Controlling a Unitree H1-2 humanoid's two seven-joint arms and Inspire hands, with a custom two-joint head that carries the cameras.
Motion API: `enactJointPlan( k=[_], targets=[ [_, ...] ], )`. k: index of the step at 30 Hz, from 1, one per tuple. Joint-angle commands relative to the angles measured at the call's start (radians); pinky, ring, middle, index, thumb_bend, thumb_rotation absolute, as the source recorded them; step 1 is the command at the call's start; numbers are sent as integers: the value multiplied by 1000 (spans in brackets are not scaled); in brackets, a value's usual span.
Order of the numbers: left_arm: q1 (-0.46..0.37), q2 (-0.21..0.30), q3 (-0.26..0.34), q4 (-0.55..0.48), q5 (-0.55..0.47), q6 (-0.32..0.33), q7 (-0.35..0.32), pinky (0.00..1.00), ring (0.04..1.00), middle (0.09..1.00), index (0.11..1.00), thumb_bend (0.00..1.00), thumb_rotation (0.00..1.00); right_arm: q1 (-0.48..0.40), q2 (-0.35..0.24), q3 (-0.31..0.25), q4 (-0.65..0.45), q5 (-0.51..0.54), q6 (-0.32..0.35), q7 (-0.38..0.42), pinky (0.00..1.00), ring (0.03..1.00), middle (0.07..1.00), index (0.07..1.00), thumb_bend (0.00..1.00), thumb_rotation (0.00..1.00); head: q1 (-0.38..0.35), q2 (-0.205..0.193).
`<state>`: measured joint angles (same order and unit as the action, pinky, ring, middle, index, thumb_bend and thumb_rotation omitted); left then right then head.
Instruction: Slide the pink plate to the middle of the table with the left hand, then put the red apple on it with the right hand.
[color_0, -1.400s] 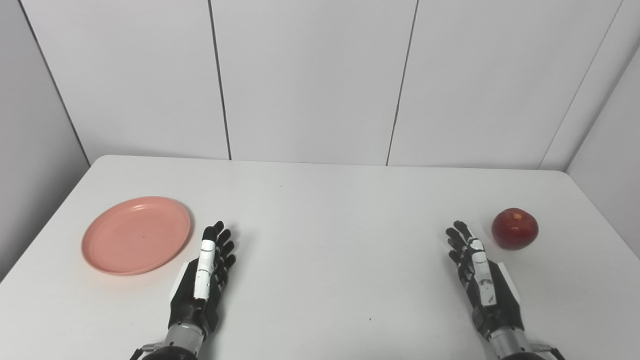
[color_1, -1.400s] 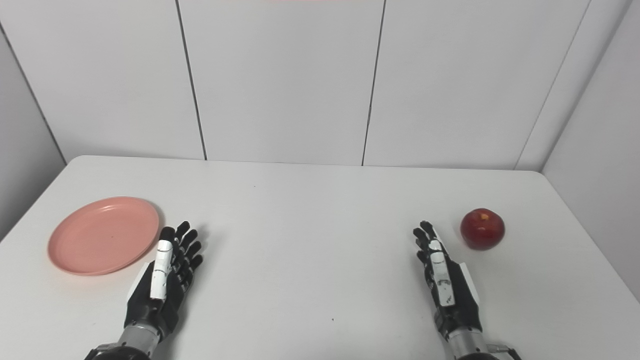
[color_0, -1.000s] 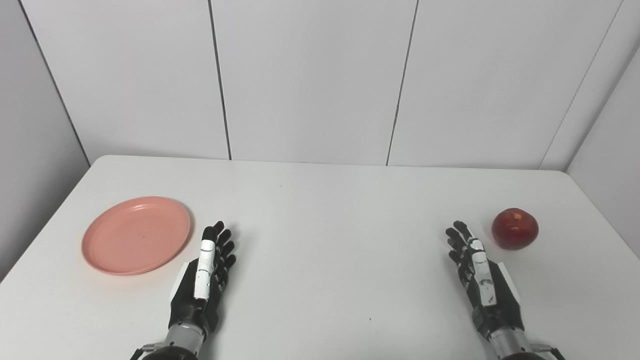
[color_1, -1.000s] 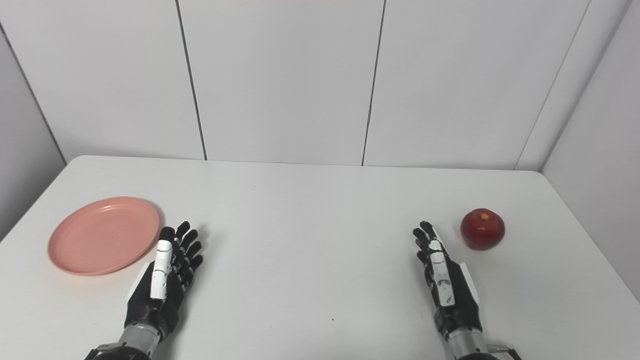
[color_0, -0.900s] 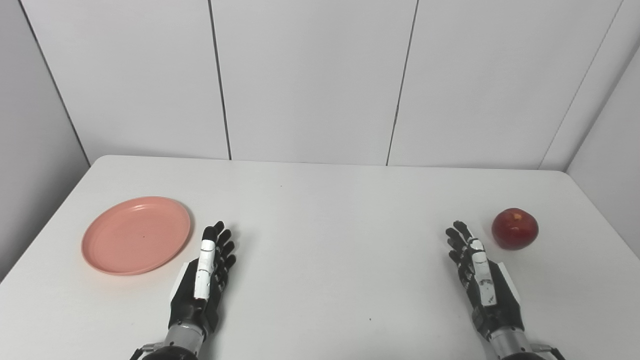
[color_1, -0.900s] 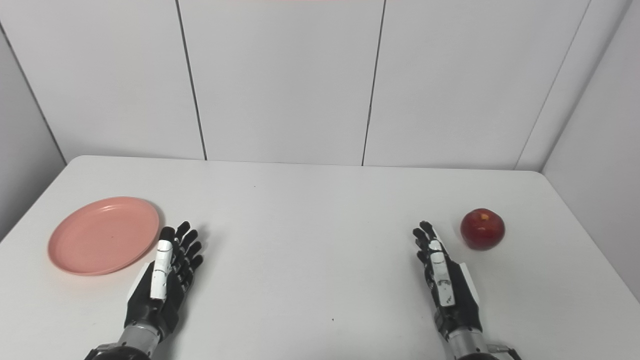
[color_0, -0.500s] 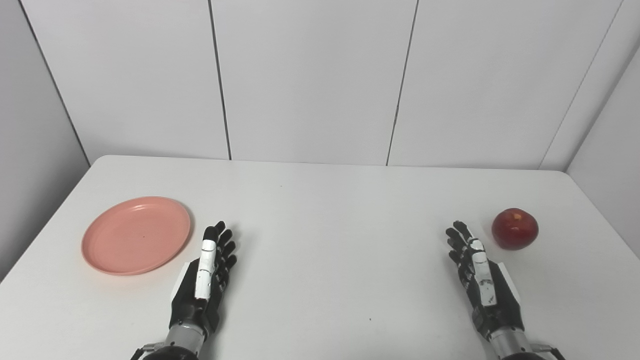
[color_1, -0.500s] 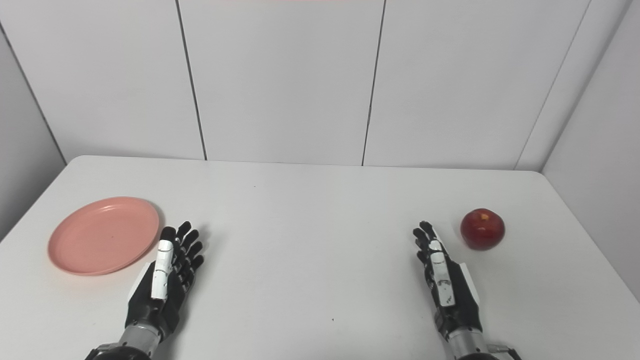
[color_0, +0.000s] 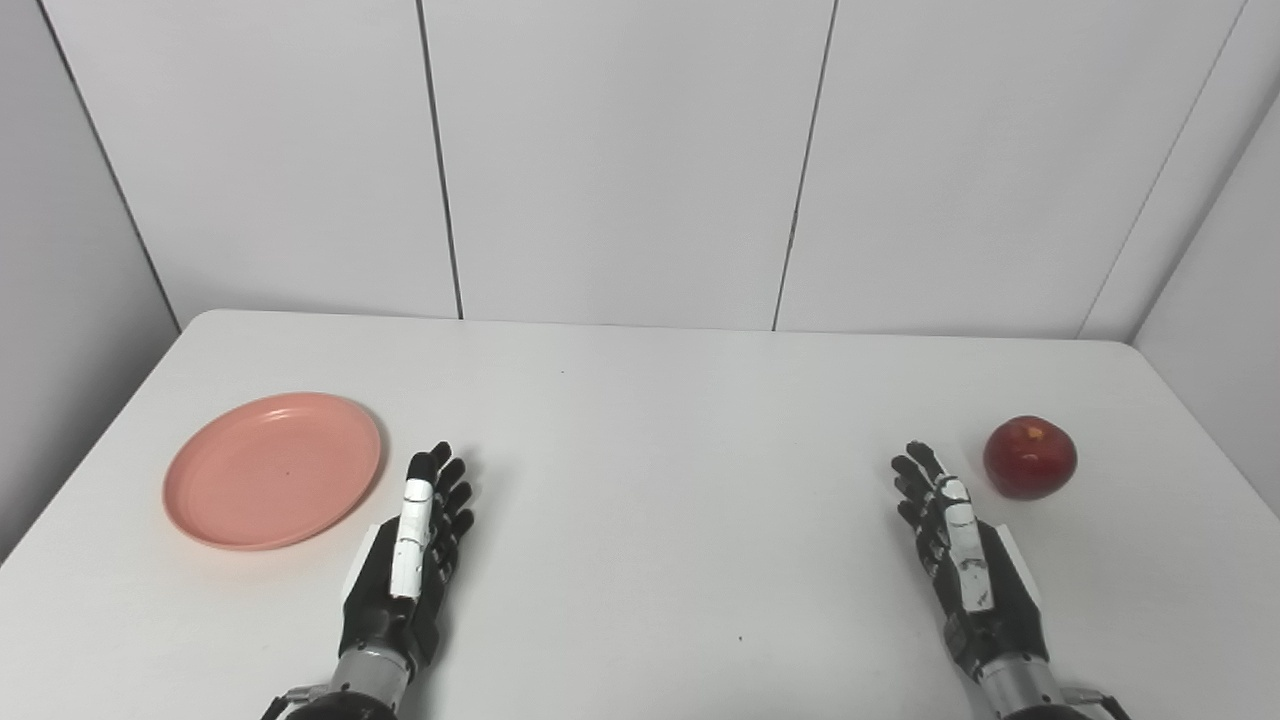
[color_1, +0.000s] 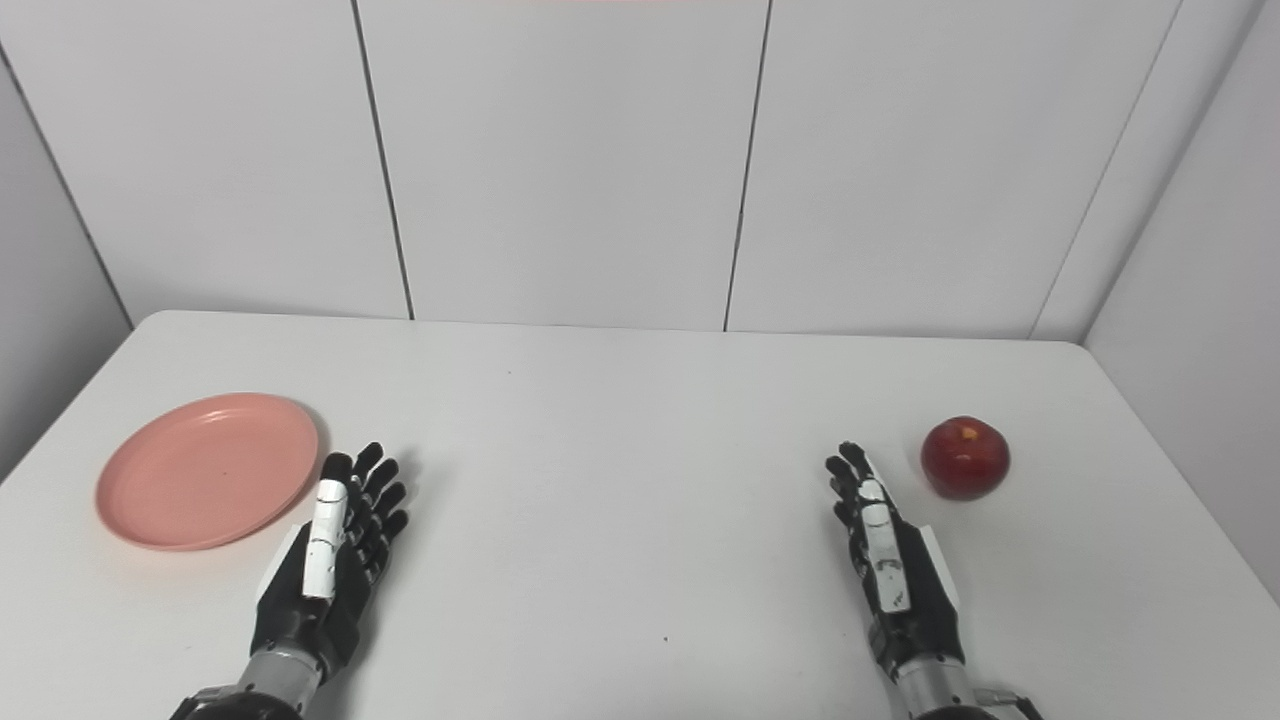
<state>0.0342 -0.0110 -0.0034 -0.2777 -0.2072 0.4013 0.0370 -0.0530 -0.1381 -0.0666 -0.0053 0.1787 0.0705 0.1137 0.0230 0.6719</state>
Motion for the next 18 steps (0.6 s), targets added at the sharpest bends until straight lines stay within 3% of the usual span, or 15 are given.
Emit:
enactJointPlan(
  k=[1, 15, 18],
  targets=[
    [23, -21, -8, -27, 8, 4, -2, 1000, 1000, 1000, 1000, 768, 991, -10, -3, 12, -4, -1, 35, 12, 1000, 968, 934, 949, 876, 1000, 7, -3],
    [20, -62, -43, 7, 40, -25, 22, 1000, 1000, 1000, 1000, 784, 975, -13, -42, -16, 59, 47, -7, 60, 1000, 980, 941, 955, 857, 1000, 146, -45],
    [26, -68, -65, 20, 61, -50, 27, 1000, 1000, 1000, 1000, 786, 963, -11, -57, -23, 91, 56, -36, 81, 1000, 983, 948, 966, 851, 1000, 202, -79]
  ],
)
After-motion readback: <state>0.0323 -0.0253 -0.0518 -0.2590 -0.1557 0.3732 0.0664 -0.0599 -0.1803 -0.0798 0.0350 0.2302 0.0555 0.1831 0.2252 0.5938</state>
